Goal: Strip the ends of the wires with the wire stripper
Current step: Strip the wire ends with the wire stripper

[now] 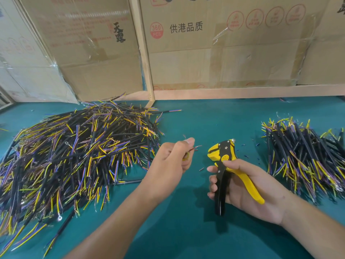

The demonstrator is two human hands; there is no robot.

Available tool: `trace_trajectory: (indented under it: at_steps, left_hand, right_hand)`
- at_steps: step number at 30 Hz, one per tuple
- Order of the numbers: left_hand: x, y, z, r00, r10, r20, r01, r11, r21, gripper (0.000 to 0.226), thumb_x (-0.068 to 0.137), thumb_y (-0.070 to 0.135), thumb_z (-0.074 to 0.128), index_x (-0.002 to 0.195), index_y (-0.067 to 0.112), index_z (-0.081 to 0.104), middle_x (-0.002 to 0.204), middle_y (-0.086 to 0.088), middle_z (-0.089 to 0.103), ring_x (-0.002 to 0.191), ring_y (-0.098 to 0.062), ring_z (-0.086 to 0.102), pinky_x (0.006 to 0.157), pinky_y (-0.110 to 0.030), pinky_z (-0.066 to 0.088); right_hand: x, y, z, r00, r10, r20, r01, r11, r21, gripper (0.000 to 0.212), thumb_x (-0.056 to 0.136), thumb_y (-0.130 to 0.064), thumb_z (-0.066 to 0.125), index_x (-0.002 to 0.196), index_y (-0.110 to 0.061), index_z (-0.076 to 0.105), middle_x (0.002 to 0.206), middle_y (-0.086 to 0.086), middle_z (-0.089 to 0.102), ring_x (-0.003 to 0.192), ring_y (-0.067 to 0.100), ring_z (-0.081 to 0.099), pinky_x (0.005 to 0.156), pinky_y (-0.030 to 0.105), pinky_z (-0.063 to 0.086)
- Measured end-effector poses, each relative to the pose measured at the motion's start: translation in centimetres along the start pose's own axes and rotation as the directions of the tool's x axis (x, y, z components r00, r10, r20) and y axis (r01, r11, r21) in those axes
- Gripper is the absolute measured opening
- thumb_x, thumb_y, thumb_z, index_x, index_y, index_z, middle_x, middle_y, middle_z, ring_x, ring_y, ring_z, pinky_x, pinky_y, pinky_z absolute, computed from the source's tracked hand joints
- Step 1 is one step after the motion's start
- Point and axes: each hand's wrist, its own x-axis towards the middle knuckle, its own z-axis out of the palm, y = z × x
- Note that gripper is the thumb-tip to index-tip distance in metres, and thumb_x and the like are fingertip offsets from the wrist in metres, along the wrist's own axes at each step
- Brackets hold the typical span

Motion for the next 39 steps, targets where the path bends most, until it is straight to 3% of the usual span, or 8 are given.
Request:
trace_trajectory:
  at_steps: [3,7,10,15,20,26,32,39]
  left_hand:
    - [-0.1,0.1,0.0,1.000,0.014,-0.024,-0.013,0.999,0.030,0.044,0.094,0.035,0.037,0.054,0.022,0.022,0.055,0.002,0.018,0.053,-0.017,0.016,0.049,-0.021,0.019]
    - [-0.2,0.1,-0.4,0.996,0.061,-0.071,-0.052,0.991,0.124,0.041,0.087,0.045,0.035,0.056,0.021,0.021,0.056,0.004,0.018,0.056,-0.019,0.016,0.052,-0.027,0.017]
    - [-0.2,0.0,-0.8,0.988,0.100,-0.114,-0.072,0.971,0.226,0.039,0.088,0.045,0.030,0.059,0.020,0.021,0.056,0.007,0.019,0.058,-0.017,0.018,0.055,-0.031,0.017]
    - [-0.1,-0.1,-1.3,0.981,0.113,-0.157,-0.038,0.909,0.416,0.041,0.085,0.052,0.024,0.060,0.020,0.024,0.056,0.004,0.021,0.059,-0.021,0.021,0.059,-0.041,0.020]
    - [-0.4,0.3,-1.0,0.977,0.183,-0.113,-0.085,0.811,0.579,0.039,0.085,0.048,0.020,0.062,0.017,0.022,0.060,-0.014,0.028,0.060,-0.029,0.027,0.057,-0.047,0.028]
    - [-0.4,0.1,-0.7,0.975,0.200,-0.100,-0.087,0.751,0.654,0.043,0.085,0.049,0.017,0.063,0.014,0.026,0.060,-0.015,0.036,0.061,-0.031,0.034,0.059,-0.047,0.033]
    - [-0.3,0.0,-0.6,0.976,0.192,-0.104,-0.077,0.748,0.659,0.040,0.086,0.048,0.018,0.063,0.016,0.023,0.059,-0.012,0.029,0.059,-0.028,0.029,0.056,-0.044,0.026]
    - [-0.4,0.1,-0.5,0.973,0.198,-0.119,-0.047,0.676,0.735,0.044,0.091,0.045,0.019,0.062,0.013,0.028,0.054,-0.006,0.030,0.058,-0.027,0.032,0.056,-0.043,0.027]
  right_hand:
    - [-0.5,-0.1,0.6,0.999,-0.034,-0.012,0.034,0.999,0.002,0.052,0.069,-0.025,0.086,0.111,0.000,0.071,0.090,0.020,0.060,0.077,0.035,0.062,0.080,0.050,0.055]
    - [-1.8,-0.4,1.5,0.991,-0.080,0.112,0.087,0.994,-0.067,0.054,0.082,-0.012,0.068,0.134,-0.002,0.059,0.107,0.024,0.064,0.094,0.039,0.064,0.093,0.051,0.052]
    - [-2.6,-0.3,2.4,0.978,-0.095,0.184,0.122,0.982,-0.141,0.052,0.085,-0.003,0.059,0.137,-0.003,0.057,0.111,0.027,0.062,0.100,0.042,0.061,0.098,0.058,0.048]
    - [-3.2,0.1,3.6,0.989,-0.082,0.125,0.110,0.966,-0.235,0.047,0.076,-0.008,0.067,0.123,0.000,0.063,0.090,0.022,0.056,0.085,0.040,0.058,0.091,0.058,0.050]
    - [-3.6,0.3,4.7,0.992,-0.098,0.079,0.116,0.954,-0.275,0.032,0.074,-0.015,0.071,0.101,0.000,0.068,0.083,0.022,0.054,0.079,0.038,0.057,0.083,0.053,0.054]
    - [-4.0,0.4,5.3,0.988,-0.130,0.082,0.150,0.930,-0.335,0.014,0.074,-0.003,0.066,0.087,-0.005,0.070,0.087,0.027,0.061,0.078,0.039,0.061,0.073,0.043,0.056]
    - [-4.0,0.4,5.2,0.986,-0.147,0.084,0.168,0.908,-0.384,0.012,0.080,-0.005,0.058,0.087,-0.006,0.067,0.078,0.024,0.058,0.072,0.036,0.058,0.072,0.042,0.055]
    - [-4.1,0.5,5.2,0.986,-0.113,0.121,0.151,0.916,-0.371,0.018,0.077,-0.016,0.070,0.091,-0.007,0.064,0.077,0.017,0.053,0.072,0.033,0.054,0.075,0.045,0.053]
